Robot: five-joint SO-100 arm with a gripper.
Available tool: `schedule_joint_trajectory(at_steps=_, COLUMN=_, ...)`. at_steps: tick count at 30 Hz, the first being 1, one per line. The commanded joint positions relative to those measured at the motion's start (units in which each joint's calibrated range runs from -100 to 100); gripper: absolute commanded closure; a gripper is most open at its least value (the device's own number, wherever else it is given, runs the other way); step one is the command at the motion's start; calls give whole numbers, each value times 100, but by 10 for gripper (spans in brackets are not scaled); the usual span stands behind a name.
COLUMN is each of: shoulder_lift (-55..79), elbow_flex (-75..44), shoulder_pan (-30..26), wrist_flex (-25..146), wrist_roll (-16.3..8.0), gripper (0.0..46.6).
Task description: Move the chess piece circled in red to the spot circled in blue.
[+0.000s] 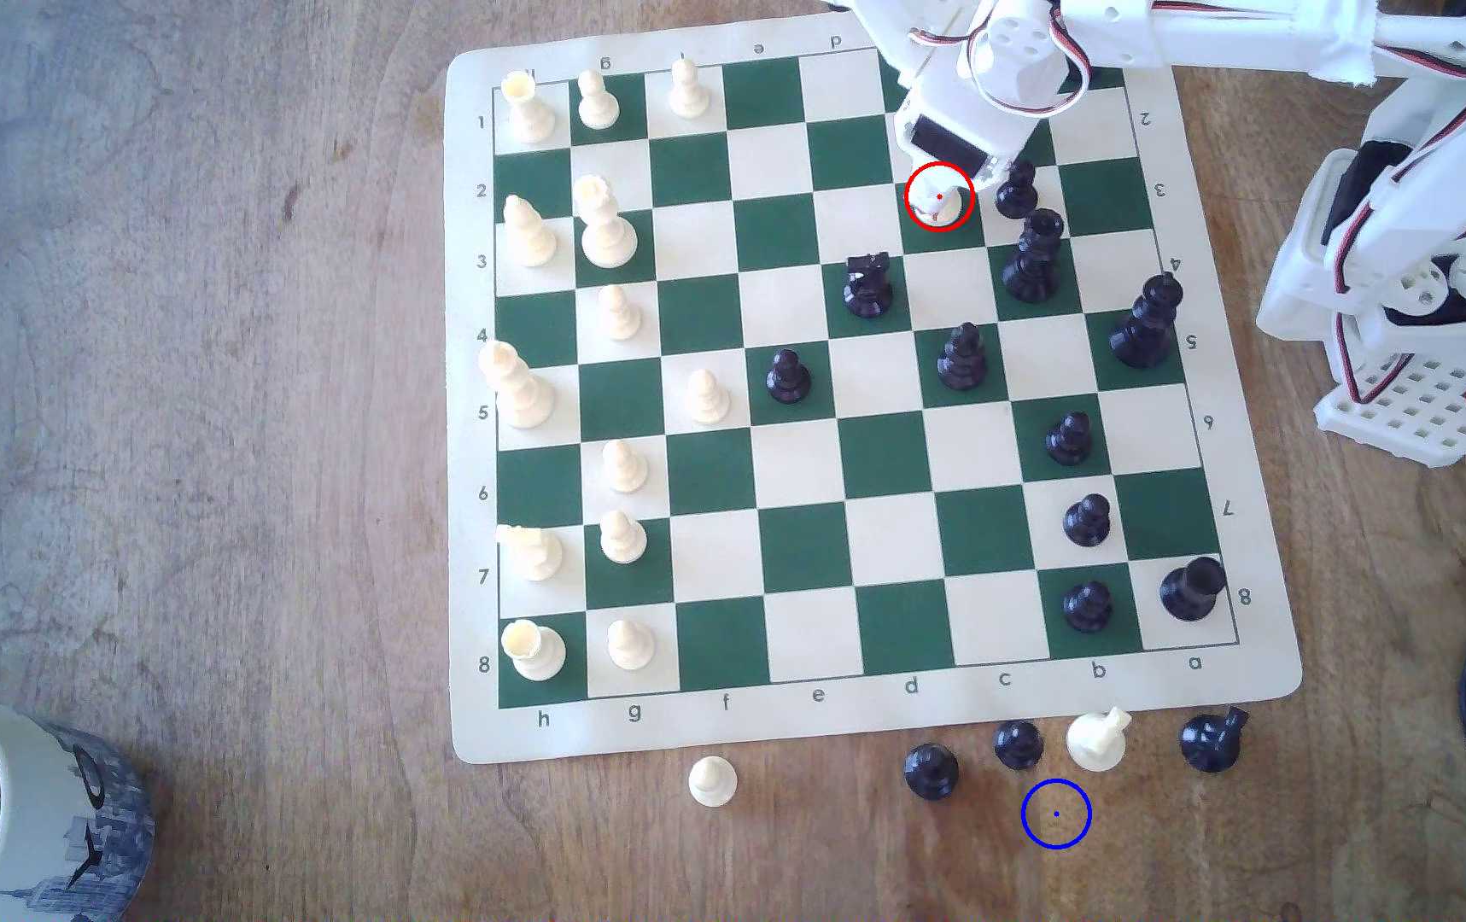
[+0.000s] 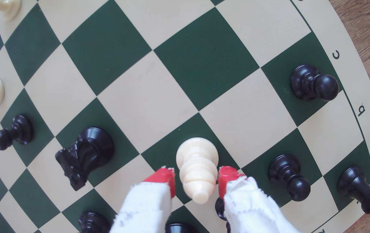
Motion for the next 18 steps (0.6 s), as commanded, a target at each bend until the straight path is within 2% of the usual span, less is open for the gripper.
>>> schedule_joint_trajectory(at_steps=1, shoulder_lift=-133, elbow_flex=-318, shoulder_pan=-8, wrist_flex=-27, wrist_roll=0, gripper=402)
schedule_joint_trajectory(at_steps=7, shoulder_lift=-345, elbow_flex=-382, shoulder_pan=8, wrist_flex=136, wrist_roll=20, gripper=442)
schedule_joint_trajectory(at_steps=13, shoulder_lift=-795, elbow_flex=-1270, shoulder_pan=-39, wrist_flex=1242, wrist_roll=20, gripper=454)
schedule_joint_trajectory(at_steps=18, shoulder_lift=-1814, elbow_flex=-1506, shoulder_pan=-509, wrist_flex=1750, wrist_roll=93, gripper=456)
